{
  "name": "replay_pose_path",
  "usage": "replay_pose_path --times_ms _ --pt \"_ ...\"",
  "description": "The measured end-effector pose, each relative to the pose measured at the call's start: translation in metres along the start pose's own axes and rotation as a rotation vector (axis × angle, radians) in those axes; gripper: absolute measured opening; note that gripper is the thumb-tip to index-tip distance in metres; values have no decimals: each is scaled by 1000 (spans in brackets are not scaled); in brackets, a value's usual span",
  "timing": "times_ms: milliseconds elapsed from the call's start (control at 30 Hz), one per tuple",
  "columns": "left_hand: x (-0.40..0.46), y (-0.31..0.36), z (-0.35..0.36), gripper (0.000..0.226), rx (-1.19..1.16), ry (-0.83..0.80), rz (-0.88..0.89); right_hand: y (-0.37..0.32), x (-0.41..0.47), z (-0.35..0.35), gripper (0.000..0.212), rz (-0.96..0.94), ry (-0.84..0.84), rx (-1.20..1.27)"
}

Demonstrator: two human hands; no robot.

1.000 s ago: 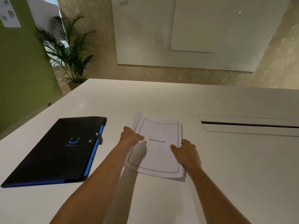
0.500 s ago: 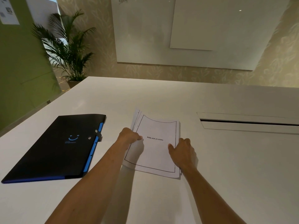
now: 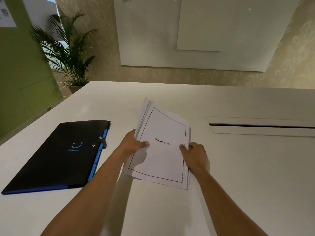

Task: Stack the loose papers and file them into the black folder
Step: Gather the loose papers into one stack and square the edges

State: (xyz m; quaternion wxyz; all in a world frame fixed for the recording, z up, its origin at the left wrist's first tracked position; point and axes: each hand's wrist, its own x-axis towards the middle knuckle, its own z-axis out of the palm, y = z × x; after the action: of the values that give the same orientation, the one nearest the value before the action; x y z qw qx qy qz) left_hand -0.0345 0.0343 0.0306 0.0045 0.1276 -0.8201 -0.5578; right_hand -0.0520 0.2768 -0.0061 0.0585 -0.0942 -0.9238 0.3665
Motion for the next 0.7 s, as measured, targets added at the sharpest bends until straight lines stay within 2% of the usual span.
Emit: replay_pose_path --times_ms 67,100,167,233,367,500,600,700 --pt "-10 6 -3 53 -52 -15 75 -3 5 -8 45 54 -42 226" --pt "-16 10 -4 46 -77 -28 107 -5 9 -12 37 73 -86 418" --pt "-24 17 -7 40 -125 -60 155 -9 16 -17 32 93 -216 813" --pt "-30 22 -10 39 -149 -82 188 -11 19 -23 37 27 -287 1010" --pt "-35 39 -17 44 -164 -69 275 -23 24 -45 30 -227 -171 910" --pt "-34 59 -24 54 -238 -13 344 -49 21 -77 35 -404 -44 872" --pt "-36 77 -28 64 -274 21 430 -64 14 -98 40 -469 10 886" --pt "-40 86 -29 70 -342 69 484 -65 10 -107 49 -487 -12 909"
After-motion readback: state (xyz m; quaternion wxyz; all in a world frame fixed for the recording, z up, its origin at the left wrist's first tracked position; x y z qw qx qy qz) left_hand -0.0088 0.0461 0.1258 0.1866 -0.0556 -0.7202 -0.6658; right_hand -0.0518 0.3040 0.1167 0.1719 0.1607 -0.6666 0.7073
